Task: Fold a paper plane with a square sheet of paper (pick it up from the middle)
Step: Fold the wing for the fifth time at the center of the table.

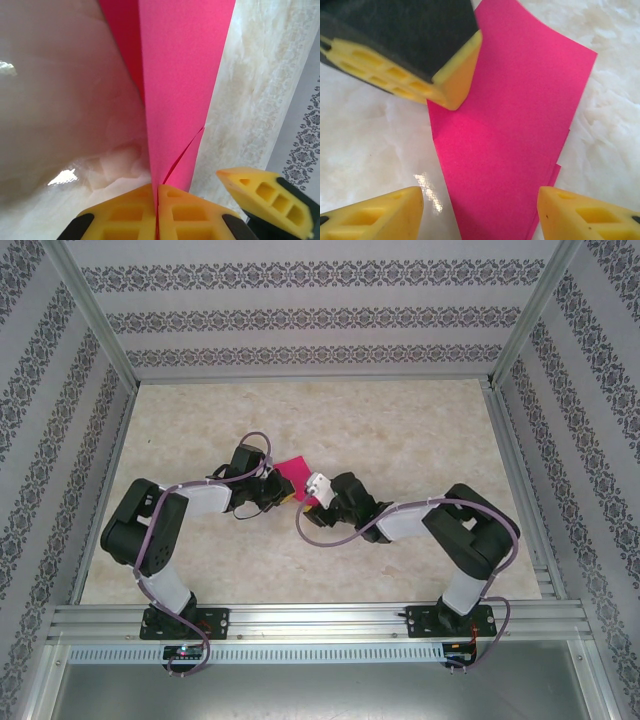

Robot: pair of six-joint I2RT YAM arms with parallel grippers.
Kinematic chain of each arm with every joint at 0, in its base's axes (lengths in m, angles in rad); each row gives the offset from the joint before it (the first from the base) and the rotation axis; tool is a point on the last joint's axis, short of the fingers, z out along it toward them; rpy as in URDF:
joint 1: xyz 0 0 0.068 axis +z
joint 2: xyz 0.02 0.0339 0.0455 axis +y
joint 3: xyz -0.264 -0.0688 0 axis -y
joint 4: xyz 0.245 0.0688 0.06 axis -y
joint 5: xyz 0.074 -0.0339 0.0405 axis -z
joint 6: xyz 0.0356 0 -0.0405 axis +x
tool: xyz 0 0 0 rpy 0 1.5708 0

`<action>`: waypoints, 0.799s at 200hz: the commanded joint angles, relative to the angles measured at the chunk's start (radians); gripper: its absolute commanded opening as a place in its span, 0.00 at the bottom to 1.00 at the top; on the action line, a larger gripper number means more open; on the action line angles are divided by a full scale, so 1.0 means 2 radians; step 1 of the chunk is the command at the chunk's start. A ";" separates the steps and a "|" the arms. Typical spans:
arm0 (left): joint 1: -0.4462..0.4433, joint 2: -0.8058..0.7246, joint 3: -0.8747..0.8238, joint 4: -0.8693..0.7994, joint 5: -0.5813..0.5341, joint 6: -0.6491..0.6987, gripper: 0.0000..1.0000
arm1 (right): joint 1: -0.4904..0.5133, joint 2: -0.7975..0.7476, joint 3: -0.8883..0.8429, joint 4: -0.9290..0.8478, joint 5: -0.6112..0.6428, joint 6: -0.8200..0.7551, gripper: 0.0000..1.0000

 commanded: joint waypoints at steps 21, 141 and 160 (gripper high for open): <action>-0.007 -0.027 0.013 -0.012 -0.007 -0.040 0.09 | 0.026 0.042 -0.002 0.115 0.050 -0.070 0.61; -0.006 -0.034 0.021 -0.034 -0.002 -0.062 0.09 | 0.032 0.099 0.005 0.204 0.059 -0.107 0.35; -0.005 -0.035 0.025 -0.039 -0.002 -0.061 0.09 | 0.034 0.104 0.011 0.200 0.066 -0.112 0.33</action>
